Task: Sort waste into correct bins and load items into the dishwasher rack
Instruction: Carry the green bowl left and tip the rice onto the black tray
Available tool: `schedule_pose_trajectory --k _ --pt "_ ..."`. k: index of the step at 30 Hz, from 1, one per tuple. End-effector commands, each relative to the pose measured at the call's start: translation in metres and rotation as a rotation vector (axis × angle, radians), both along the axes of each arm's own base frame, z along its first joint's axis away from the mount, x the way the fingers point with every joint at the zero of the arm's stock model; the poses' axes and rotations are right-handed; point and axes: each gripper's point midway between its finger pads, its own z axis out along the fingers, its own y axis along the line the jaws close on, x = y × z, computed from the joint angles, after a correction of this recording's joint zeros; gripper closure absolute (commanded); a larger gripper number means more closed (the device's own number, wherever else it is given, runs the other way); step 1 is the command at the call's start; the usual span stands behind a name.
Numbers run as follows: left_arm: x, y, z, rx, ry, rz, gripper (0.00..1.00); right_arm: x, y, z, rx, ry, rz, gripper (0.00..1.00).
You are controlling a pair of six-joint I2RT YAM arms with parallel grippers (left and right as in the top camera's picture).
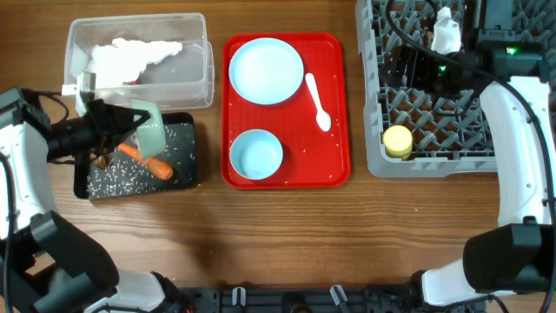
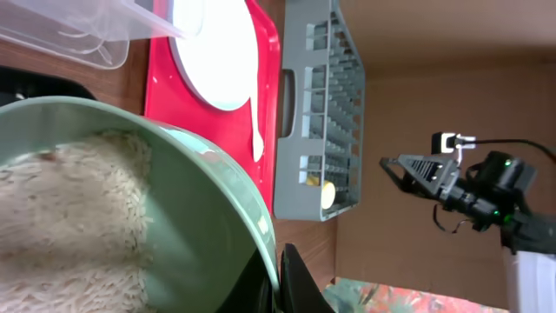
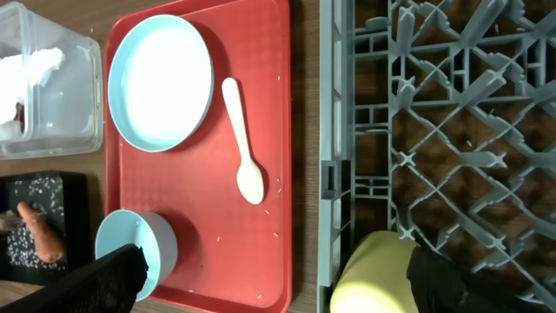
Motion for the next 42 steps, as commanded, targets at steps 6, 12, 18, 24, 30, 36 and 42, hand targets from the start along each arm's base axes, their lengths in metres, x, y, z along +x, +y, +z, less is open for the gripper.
schedule_pose_trajectory --k 6,12,18,24,30,36,42 --pt "0.007 0.003 0.0 -0.043 -0.047 0.0 0.96 0.0 0.0 -0.004 -0.014 0.008 0.025 0.0" --pt "0.026 0.008 -0.027 -0.18 -0.014 0.009 0.96 -0.001 0.0 -0.004 -0.014 0.014 0.025 0.0" --pt "0.031 0.008 -0.029 -0.281 -0.002 0.024 0.96 -0.001 0.0 -0.004 -0.014 0.012 0.025 0.0" --pt "0.034 0.007 -0.007 -0.402 -0.051 0.039 0.96 -0.002 0.0 -0.004 -0.014 0.015 0.025 0.0" --pt "0.034 0.006 0.003 -0.464 -0.049 0.051 0.96 -0.002 0.001 -0.005 -0.014 0.02 0.025 0.0" --pt "0.031 0.005 0.004 -0.487 -0.019 0.06 0.96 -0.003 0.001 -0.005 -0.014 0.02 0.025 0.0" --pt "0.031 0.005 0.004 -0.487 -0.02 0.06 0.96 -0.003 0.001 -0.005 -0.013 0.021 0.025 0.0"
